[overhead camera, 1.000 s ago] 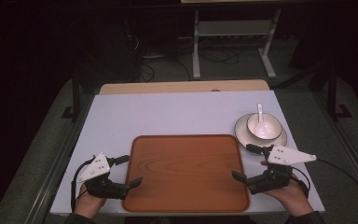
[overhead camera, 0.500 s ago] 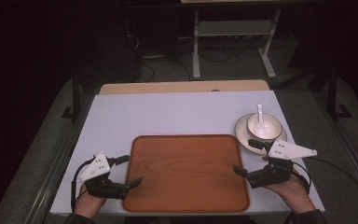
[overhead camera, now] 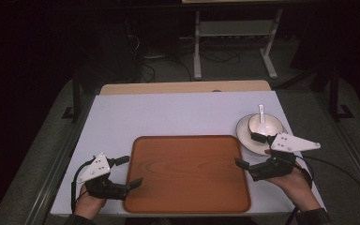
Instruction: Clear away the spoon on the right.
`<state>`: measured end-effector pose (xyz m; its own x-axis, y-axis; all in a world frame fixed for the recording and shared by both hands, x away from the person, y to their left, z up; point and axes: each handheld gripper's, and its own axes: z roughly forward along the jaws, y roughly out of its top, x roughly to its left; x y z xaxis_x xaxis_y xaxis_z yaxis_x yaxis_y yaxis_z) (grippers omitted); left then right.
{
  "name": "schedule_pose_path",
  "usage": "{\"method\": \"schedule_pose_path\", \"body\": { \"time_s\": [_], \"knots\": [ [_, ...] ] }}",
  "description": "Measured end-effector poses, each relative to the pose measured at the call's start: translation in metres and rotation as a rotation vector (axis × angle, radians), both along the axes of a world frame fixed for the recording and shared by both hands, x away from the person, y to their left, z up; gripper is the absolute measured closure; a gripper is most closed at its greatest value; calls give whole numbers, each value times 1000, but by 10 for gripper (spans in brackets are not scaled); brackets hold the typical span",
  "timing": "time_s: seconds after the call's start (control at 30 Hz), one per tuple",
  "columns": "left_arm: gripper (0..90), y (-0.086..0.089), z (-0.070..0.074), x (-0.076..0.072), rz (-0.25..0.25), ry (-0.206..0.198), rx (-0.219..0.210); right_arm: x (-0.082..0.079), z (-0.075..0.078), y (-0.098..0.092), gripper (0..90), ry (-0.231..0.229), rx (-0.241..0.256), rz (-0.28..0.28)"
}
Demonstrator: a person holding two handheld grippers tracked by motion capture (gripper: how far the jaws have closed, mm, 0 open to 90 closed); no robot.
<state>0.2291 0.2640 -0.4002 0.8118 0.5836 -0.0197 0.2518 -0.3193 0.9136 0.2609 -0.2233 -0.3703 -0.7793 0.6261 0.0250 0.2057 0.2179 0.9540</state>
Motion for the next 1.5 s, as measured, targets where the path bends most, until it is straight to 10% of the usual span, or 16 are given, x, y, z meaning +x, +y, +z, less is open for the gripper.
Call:
{"method": "schedule_pose_path", "body": {
  "time_s": [1.5],
  "knots": [
    [128, 1, 0, 0, 7, 2, -7, 45, 23, -4, 0, 2, -4, -37]
  ]
}}
